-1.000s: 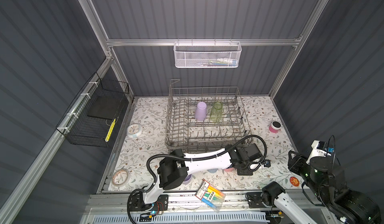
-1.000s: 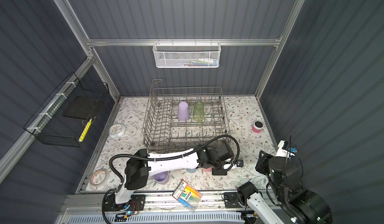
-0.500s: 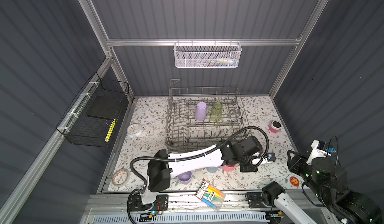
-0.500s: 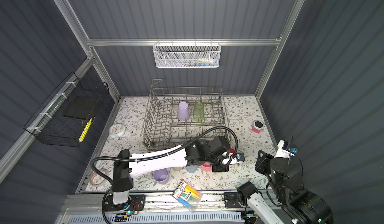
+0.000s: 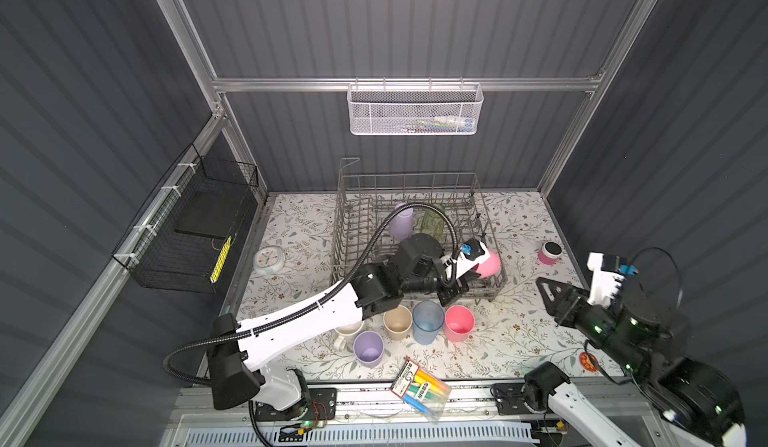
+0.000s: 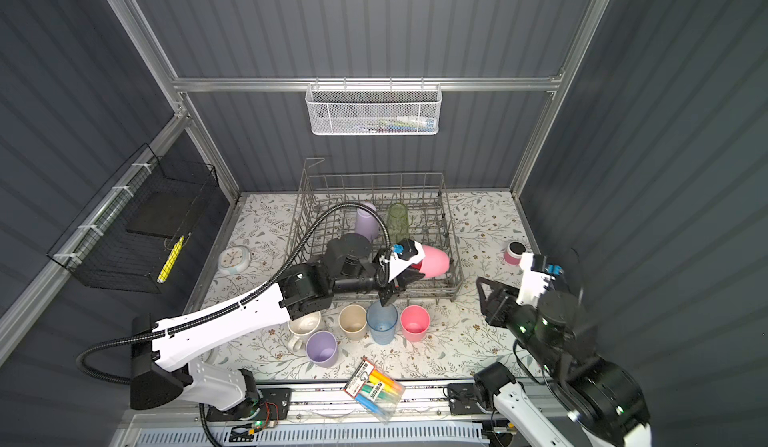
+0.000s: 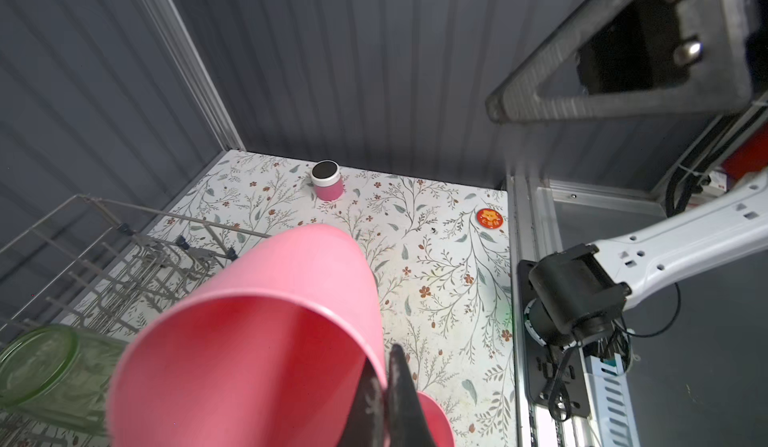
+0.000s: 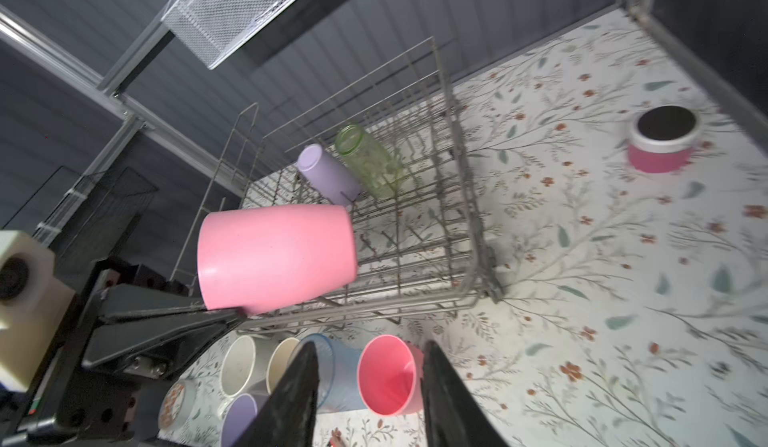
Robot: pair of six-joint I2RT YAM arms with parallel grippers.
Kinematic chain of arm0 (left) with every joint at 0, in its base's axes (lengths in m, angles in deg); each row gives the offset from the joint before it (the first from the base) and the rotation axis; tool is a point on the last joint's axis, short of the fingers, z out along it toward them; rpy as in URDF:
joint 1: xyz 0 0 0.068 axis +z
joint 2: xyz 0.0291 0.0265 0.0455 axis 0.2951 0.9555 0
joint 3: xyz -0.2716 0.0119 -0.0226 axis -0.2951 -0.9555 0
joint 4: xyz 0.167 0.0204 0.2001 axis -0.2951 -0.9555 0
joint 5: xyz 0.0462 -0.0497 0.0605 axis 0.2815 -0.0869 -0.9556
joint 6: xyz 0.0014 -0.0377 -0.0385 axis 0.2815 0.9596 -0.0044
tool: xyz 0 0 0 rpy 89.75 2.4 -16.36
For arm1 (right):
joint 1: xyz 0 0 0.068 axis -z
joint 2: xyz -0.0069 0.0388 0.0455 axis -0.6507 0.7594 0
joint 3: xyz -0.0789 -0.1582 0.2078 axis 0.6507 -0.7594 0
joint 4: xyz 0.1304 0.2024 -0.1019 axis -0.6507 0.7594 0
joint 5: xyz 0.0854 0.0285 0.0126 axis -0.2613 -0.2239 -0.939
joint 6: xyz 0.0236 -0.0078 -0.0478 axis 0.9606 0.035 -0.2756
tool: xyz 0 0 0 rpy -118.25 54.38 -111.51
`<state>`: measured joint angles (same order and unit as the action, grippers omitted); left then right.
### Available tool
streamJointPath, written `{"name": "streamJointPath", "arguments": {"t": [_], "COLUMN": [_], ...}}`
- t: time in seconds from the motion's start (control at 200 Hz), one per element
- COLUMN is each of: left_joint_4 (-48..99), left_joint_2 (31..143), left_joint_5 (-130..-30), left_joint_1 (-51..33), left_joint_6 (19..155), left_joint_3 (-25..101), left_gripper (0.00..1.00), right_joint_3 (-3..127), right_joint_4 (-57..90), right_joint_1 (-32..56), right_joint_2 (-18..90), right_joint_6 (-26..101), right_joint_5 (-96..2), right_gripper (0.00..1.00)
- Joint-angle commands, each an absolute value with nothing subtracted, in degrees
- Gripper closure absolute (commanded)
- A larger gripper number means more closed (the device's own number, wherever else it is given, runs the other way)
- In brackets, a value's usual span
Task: Load the cups into the dish rack
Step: 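Close the left gripper on the pink cup rim and lift it over the rack, then hold the pink cup out with the left gripper while the right gripper approaches its base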
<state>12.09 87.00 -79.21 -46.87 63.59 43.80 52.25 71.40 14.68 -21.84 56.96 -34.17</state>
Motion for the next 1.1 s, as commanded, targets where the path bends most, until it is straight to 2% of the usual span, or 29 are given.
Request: {"name": "streamJointPath", "arguments": {"t": [0.0, 0.205, 0.265, 0.415, 0.5, 0.58, 0.745, 1.096], "left_joint_4": [19.5, 32.7, 36.1, 43.9, 50.1, 57.5, 74.3, 78.3], "left_joint_2": [83.8, 81.1, 81.0, 81.3, 82.1, 84.2, 91.0, 95.2], "left_joint_5": [-72.7, -59.3, -56.4, -51.9, -48.7, -45.3, -39.1, -37.1], "left_joint_1": [-45.1, -33.7, -31.6, -27.6, -24.8, -21.6, -17.9, -17.8], "left_joint_6": [68.4, 80.3, 83.2, 89.2, 93.9, 100.2, 114.0, 117.5], "left_joint_3": [41.8, 34.3, 32.7, 29.3, 27.2, 25.8, 25.2, 26.8], "left_gripper": [1.0, 1.0, 1.0, 1.0, 1.0, 1.0, 1.0, 1.0], "right_joint_3": [49.0, 46.6, 45.7, 42.3, 38.6, 36.2, 34.3, 33.3], "right_joint_4": [59.2, 48.2, 46.0, 40.1, 32.0, 25.8, 19.5, 17.0], "right_joint_1": [14.4, 15.8, 17.4, 24.3, 29.0, 32.4, 33.2, 33.2], "right_joint_2": [-18.0, -14.3, -13.5, -12.5, -12.3, -10.7, -8.2, -3.4], "right_joint_6": [57.9, 59.6, 60.6, 66.0, 71.4, 76.2, 79.0, 78.5], "right_joint_5": [-46.6, -53.4, -55.4, -67.4, -75.3, -83.1, -87.1, -86.7], "right_gripper": [0.57, 0.53, 0.47, 0.28, 0.17, 0.12, 0.08, 0.06]}}
